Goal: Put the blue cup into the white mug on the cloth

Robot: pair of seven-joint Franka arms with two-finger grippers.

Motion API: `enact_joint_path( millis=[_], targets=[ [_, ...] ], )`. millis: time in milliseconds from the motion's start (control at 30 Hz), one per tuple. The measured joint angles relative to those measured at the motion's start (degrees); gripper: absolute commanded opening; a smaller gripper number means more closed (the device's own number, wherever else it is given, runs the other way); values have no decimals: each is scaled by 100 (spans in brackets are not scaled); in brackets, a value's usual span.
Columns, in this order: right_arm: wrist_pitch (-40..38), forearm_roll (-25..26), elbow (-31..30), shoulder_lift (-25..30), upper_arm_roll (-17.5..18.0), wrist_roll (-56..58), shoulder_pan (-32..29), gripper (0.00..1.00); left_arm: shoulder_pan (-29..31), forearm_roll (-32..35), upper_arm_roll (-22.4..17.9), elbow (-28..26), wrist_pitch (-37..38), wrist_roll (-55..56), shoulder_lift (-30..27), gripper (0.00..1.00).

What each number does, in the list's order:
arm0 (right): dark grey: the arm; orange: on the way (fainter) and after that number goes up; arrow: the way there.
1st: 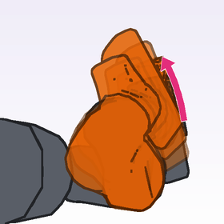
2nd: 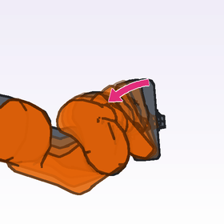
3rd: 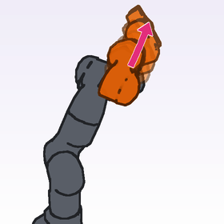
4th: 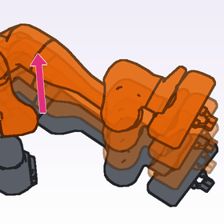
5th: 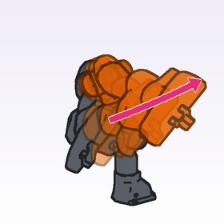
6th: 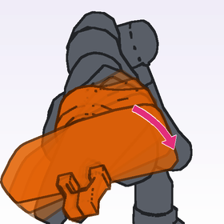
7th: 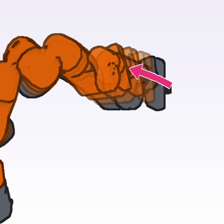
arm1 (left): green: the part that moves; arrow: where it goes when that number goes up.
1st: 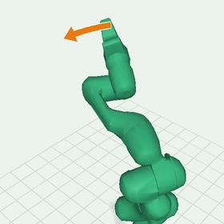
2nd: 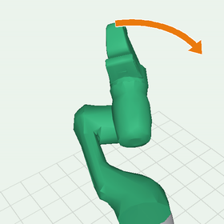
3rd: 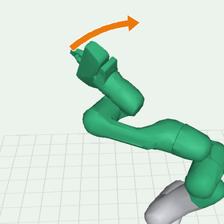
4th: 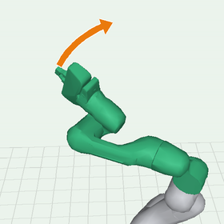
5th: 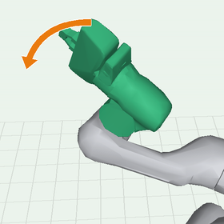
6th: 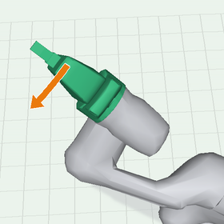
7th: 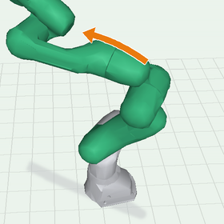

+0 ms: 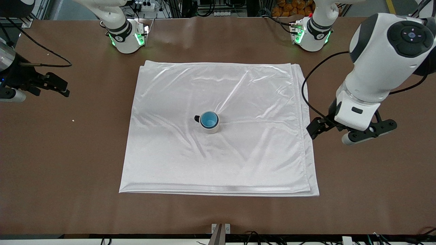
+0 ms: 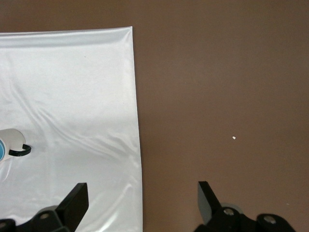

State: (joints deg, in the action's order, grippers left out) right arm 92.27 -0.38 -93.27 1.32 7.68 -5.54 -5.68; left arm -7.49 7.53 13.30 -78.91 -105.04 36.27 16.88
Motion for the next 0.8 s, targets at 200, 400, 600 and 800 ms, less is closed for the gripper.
enact_joint_path(
  millis=[200,400,600,800],
  targets=[
    [3,0,0,-3,8,-39,4,100,152,0,-9,-16,377,-778,-123,100],
    [8,0,0,-3,12,-113,7,100,493,1,-13,-167,465,-1885,-282,100],
    [13,0,0,-6,12,-129,7,100,866,-12,-5,-499,482,-2723,-514,100],
    [19,0,0,-8,12,-137,8,100,1115,-322,42,-981,491,-2947,-869,100]
  ],
)
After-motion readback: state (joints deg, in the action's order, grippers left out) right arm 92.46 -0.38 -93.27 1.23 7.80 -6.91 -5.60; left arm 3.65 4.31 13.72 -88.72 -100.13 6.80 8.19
